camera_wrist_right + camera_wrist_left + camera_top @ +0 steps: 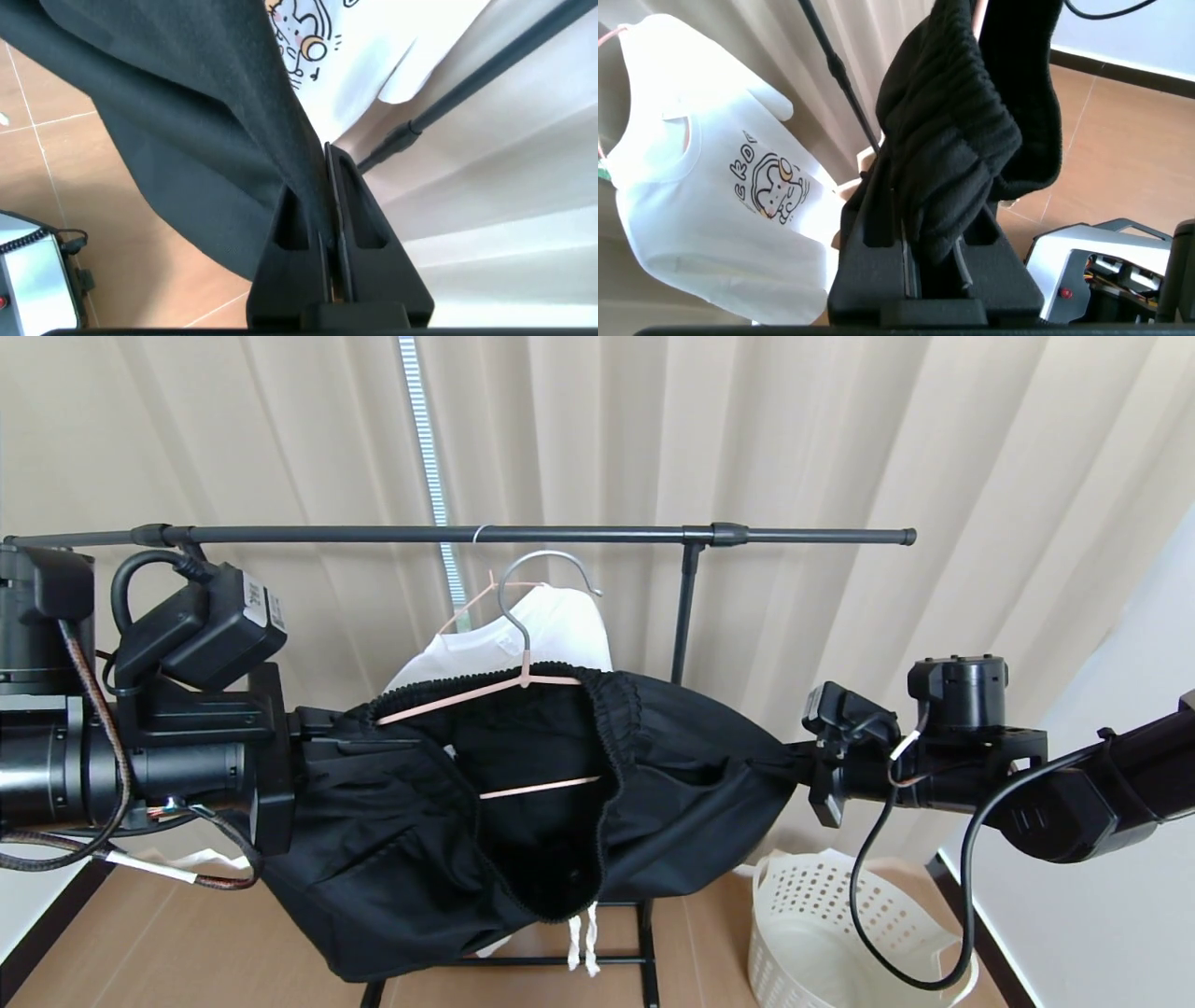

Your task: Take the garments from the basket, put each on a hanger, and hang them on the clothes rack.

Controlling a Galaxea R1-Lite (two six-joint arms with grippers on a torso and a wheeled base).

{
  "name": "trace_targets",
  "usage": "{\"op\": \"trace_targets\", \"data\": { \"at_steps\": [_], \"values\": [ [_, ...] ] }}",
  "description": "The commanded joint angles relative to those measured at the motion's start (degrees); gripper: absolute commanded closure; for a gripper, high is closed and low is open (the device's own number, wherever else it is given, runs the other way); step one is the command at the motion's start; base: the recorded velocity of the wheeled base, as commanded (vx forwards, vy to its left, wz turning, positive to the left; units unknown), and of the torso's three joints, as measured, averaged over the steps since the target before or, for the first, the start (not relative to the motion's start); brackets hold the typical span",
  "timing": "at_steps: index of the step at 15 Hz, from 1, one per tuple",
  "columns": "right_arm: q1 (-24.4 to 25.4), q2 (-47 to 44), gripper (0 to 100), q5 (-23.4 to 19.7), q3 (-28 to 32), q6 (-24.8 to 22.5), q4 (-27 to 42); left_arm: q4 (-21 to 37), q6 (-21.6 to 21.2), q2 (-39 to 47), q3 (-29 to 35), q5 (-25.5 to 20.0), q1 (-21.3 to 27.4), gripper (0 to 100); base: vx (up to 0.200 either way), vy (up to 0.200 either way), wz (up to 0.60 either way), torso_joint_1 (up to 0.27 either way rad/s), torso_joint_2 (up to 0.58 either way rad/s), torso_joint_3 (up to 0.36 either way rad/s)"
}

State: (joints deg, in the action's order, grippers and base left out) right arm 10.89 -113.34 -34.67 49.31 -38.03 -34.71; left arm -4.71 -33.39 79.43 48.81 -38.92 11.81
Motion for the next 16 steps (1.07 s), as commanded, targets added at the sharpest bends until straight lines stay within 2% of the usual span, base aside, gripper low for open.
{"op": "trace_targets", "data": {
  "at_steps": [1, 9, 10, 16],
  "values": [
    [-0.4, -0.7, 100, 0.0, 0.5, 0.0, 0.0, 0.0, 0.0, -0.2, 0.1, 0.0, 0.0, 100, 0.000, 0.000, 0.00, 0.000, 0.00, 0.000],
    [-0.1, 0.0, 100, 0.5, 0.2, 1.8, -0.1, -0.1, 0.9, 0.0, 0.1, -0.1, -1.2, 100, 0.000, 0.000, 0.00, 0.000, 0.00, 0.000],
    [-0.1, 0.4, 0, 0.5, -0.7, 1.9, -0.6, -0.1, 1.9, 0.2, 0.1, 0.0, -1.2, 100, 0.000, 0.000, 0.00, 0.000, 0.00, 0.000],
    [1.3, 5.1, 0, 0.1, -2.6, 1.9, -0.6, -3.2, 7.1, 2.1, 0.0, 0.2, -2.7, 100, 0.000, 0.000, 0.00, 0.000, 0.00, 0.000]
  ]
}}
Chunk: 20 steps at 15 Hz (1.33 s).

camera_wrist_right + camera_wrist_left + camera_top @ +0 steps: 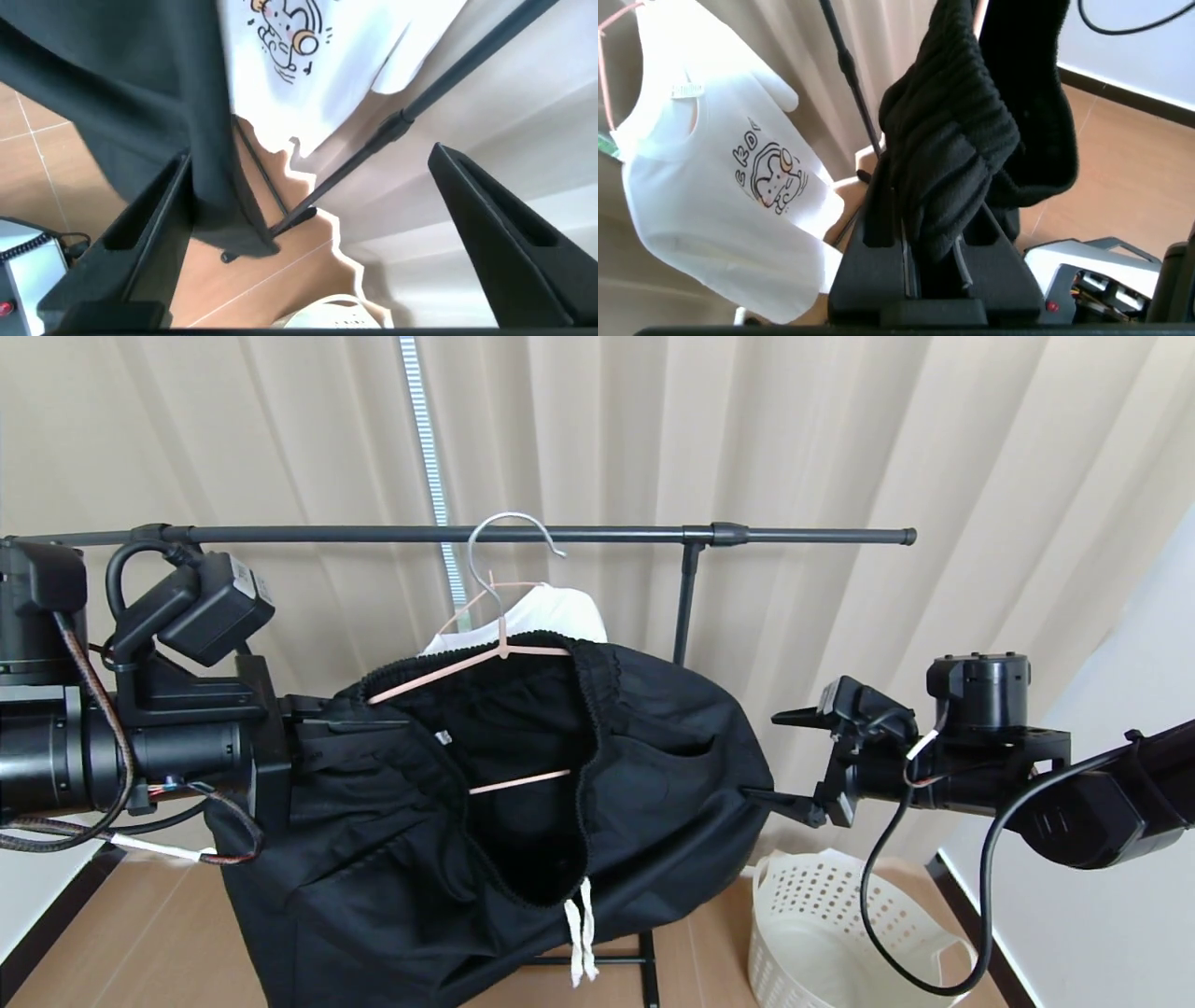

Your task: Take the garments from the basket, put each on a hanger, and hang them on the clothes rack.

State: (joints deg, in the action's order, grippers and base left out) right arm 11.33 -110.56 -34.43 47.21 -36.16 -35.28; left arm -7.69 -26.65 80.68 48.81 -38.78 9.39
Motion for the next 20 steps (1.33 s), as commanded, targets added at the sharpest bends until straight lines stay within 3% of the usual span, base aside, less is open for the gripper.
{"op": "trace_targets", "data": {
  "at_steps": [1, 4, 6, 8, 10, 13, 16, 20],
  "values": [
    [1.5, 3.9, 0, -0.1, -0.9, 0.3, 0.0, -0.3, 2.0, 1.1, 0.1, 1.3, -0.6, 100, 0.000, 0.000, 0.00, 0.000, 0.00, 0.000],
    [4.4, 8.5, 0, 0.1, -2.0, 4.9, 0.2, -0.4, 5.5, 2.2, 0.5, 5.3, -0.7, 100, 0.000, 0.000, 0.00, 0.000, 0.00, 0.000],
    [7.7, 12.0, 0, 0.4, -2.0, 12.2, 0.1, -0.4, 9.3, 3.1, 1.6, 8.1, -0.6, 100, 0.000, 0.000, 0.00, 0.000, 0.00, 0.000],
    [10.6, 14.3, 0, 4.9, -1.4, 18.8, -0.1, -0.4, 14.6, 4.9, 3.7, 12.8, -0.2, 100, 0.000, 0.000, 0.00, 0.000, 0.00, 0.000],
    [12.8, 15.4, 0, 8.6, -0.9, 22.2, -0.2, -0.4, 19.3, 7.9, 5.9, 18.5, 1.5, 100, 0.000, 0.000, 0.00, 0.000, 0.00, 0.000],
    [12.9, 15.6, 0, 9.2, -0.9, 22.4, -0.2, -0.4, 24.0, 12.8, 9.4, 25.7, 5.2, 100, 0.000, 0.000, 0.00, 0.000, 0.00, 0.000],
    [13.0, 15.7, 0, 11.0, -1.3, 22.3, -0.2, -0.3, 26.1, 17.9, 13.2, 30.2, 8.2, 100, 0.000, 0.000, 0.00, 0.000, 0.00, 0.000],
    [12.9, 16.0, 0, 11.4, -1.4, 22.2, -0.2, -0.3, 32.6, 28.2, 24.1, 37.4, 11.0, 100, 0.000, 0.000, 0.00, 0.000, 0.00, 0.000]
  ]
}}
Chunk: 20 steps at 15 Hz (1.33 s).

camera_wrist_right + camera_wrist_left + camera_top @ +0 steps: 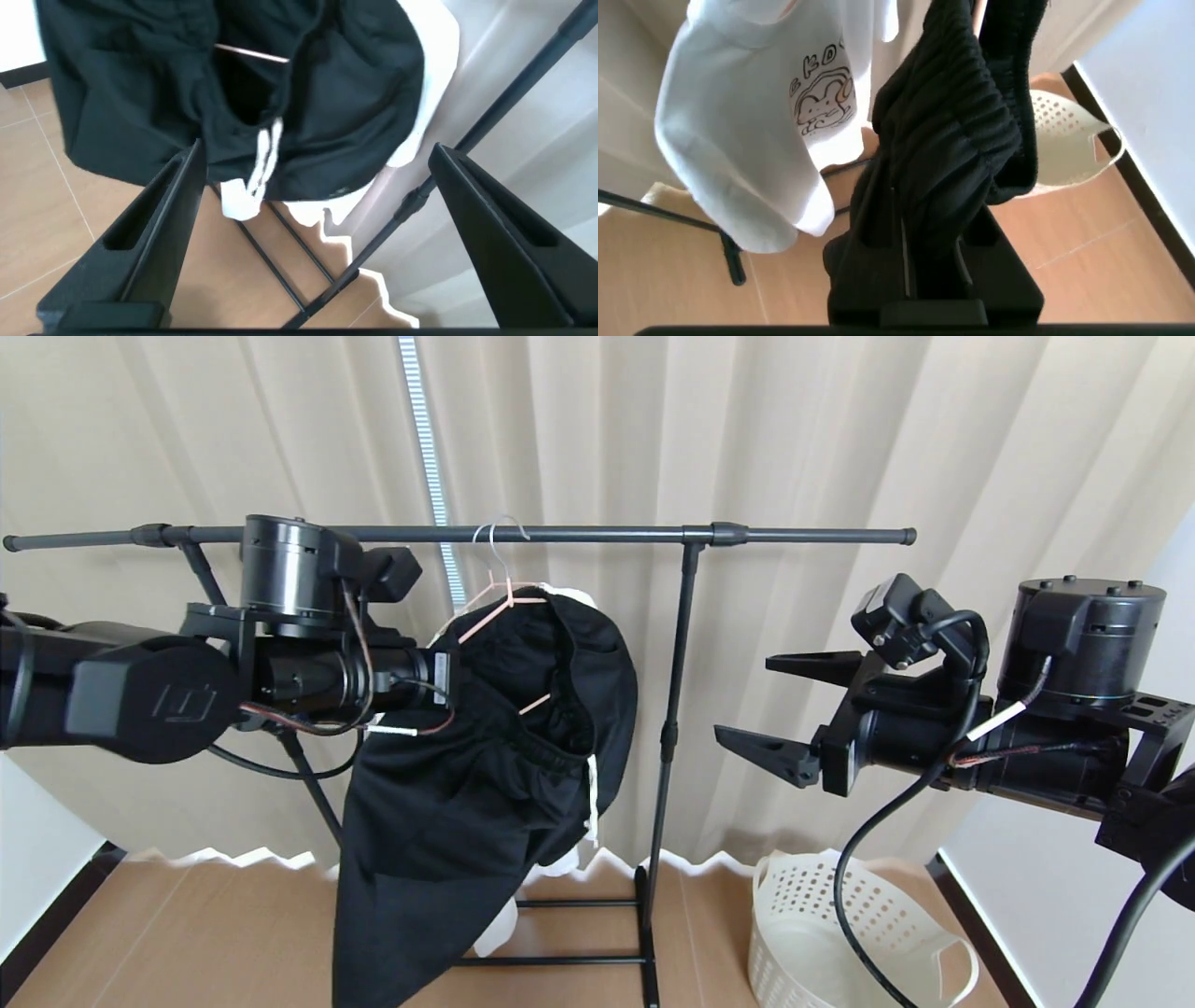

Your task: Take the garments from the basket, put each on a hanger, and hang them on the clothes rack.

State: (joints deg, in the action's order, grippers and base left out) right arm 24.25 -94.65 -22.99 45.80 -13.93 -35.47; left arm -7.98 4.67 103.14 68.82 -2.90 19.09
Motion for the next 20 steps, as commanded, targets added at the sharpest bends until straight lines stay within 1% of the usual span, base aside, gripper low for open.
{"op": "trace_targets", "data": {
  "at_steps": [1, 2, 5, 8, 11, 15, 17, 20],
  "values": [
    [0.0, 0.1, 0, 0.0, 0.0, 0.0, 0.0, 0.0, 1.3, 5.9, 4.4, 1.6, 1.3, 100, 0.000, 0.000, 0.00, 0.000, 0.00, 0.000],
    [0.0, 0.1, 0, 0.0, 0.3, 0.0, -0.1, -0.1, 1.6, 8.7, 8.4, 2.5, 2.3, 100, 0.000, 0.000, 0.00, 0.000, 0.00, 0.000],
    [0.0, 0.1, 0, 0.0, 0.3, -0.1, -0.1, -0.1, 1.7, 12.3, 14.1, 2.7, 2.5, 100, 0.000, 0.000, 0.00, 0.000, 0.00, 0.000],
    [0.0, 0.0, 0, 0.0, 0.4, -0.5, -0.1, 0.0, 1.7, 17.3, 21.1, 5.2, 2.4, 100, 0.000, 0.000, 0.00, 0.000, 0.00, 0.000],
    [0.0, 0.0, 0, 0.0, 0.3, -0.5, -0.1, 0.0, 1.7, 21.3, 27.1, 5.6, 2.3, 100, 0.000, 0.000, 0.00, 0.000, 0.00, 0.000],
    [0.0, -0.2, 0, 0.0, 0.3, -0.5, -0.1, 0.0, 1.7, 24.6, 30.3, 5.6, 2.1, 100, 0.000, 0.000, 0.00, 0.000, 0.00, 0.000],
    [0.0, -0.4, 0, 0.0, 0.3, -0.5, -0.1, 0.0, 2.8, 26.1, 31.9, 5.7, 2.1, 100, 0.000, 0.000, 0.00, 0.000, 0.00, 0.000],
    [-0.1, -0.4, 0, 0.0, 0.3, -0.6, -0.1, -0.1, 3.0, 27.2, 32.7, 6.4, 2.1, 100, 0.000, 0.000, 0.00, 0.000, 0.00, 0.000]
  ]
}}
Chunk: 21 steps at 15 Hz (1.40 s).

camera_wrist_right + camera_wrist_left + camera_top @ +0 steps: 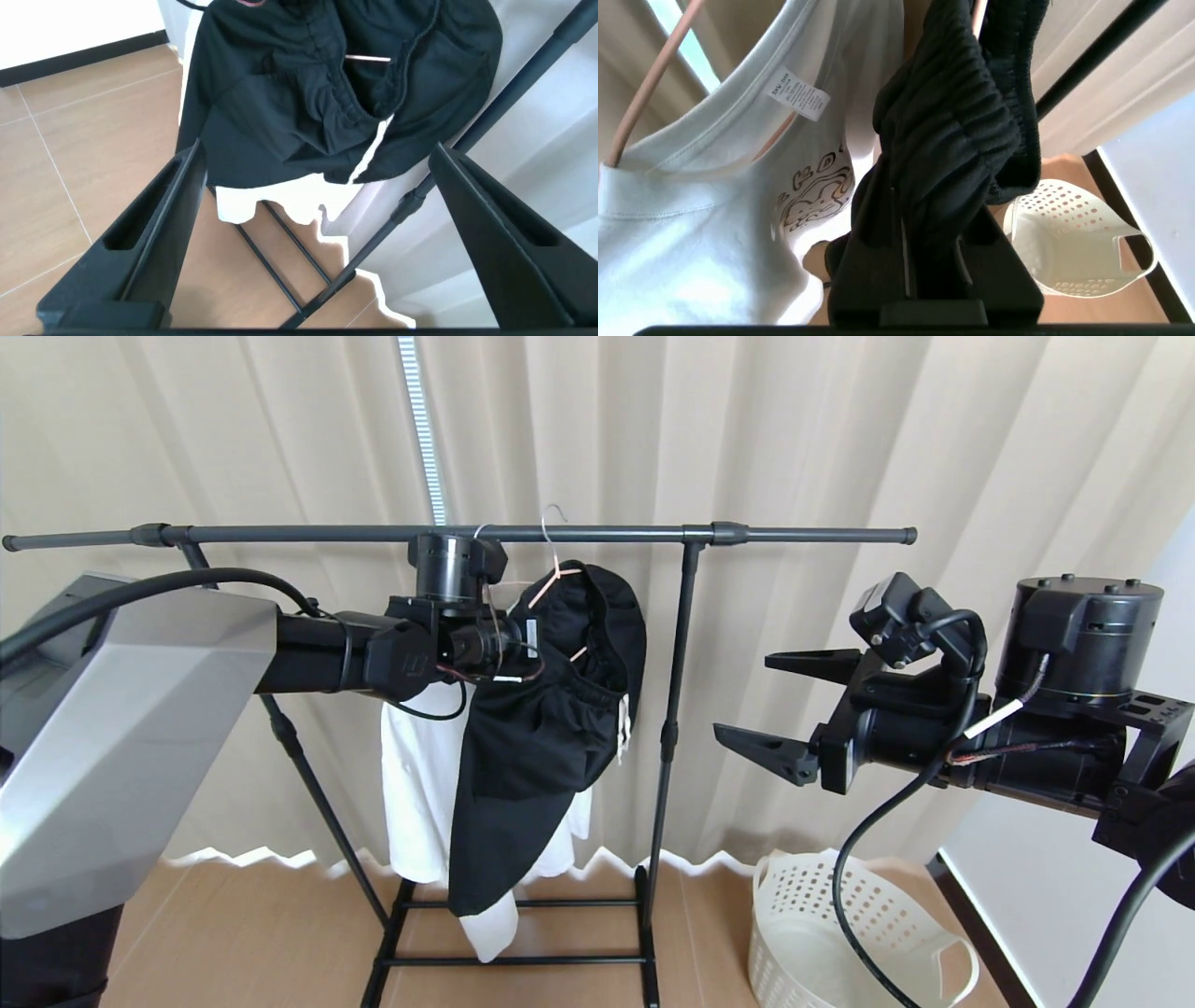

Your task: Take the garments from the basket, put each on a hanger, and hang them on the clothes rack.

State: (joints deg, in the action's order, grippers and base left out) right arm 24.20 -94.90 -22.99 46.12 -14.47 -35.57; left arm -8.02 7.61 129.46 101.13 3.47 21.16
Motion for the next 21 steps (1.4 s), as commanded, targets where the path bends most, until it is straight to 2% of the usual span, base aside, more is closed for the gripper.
{"op": "trace_targets", "data": {
  "at_steps": [1, 16, 17, 21],
  "values": [
    [0.0, -0.2, 0, 0.0, 0.0, 0.0, 0.0, -0.1, 0.0, 1.0, 0.4, 0.0, 0.0, 100, 0.000, 0.000, 0.00, 0.000, 0.00, 0.000],
    [0.0, -0.5, 0, 0.0, 0.1, -0.4, 0.0, -0.1, 2.6, 1.7, 0.8, 0.0, -0.4, 100, 0.000, 0.000, 0.00, 0.000, 0.00, 0.000],
    [0.0, -0.5, 0, 0.0, 0.1, -0.4, 0.0, -0.1, 2.6, 1.7, 0.7, 0.0, -0.4, 0, 0.000, 0.000, 0.00, 0.000, 0.00, 0.000],
    [0.0, 0.1, 0, 0.0, 0.0, -0.4, 0.0, 0.1, 2.4, 0.2, -0.5, 0.0, -0.2, 0, 0.000, 0.000, 0.00, 0.000, 0.00, 0.000]
  ]
}}
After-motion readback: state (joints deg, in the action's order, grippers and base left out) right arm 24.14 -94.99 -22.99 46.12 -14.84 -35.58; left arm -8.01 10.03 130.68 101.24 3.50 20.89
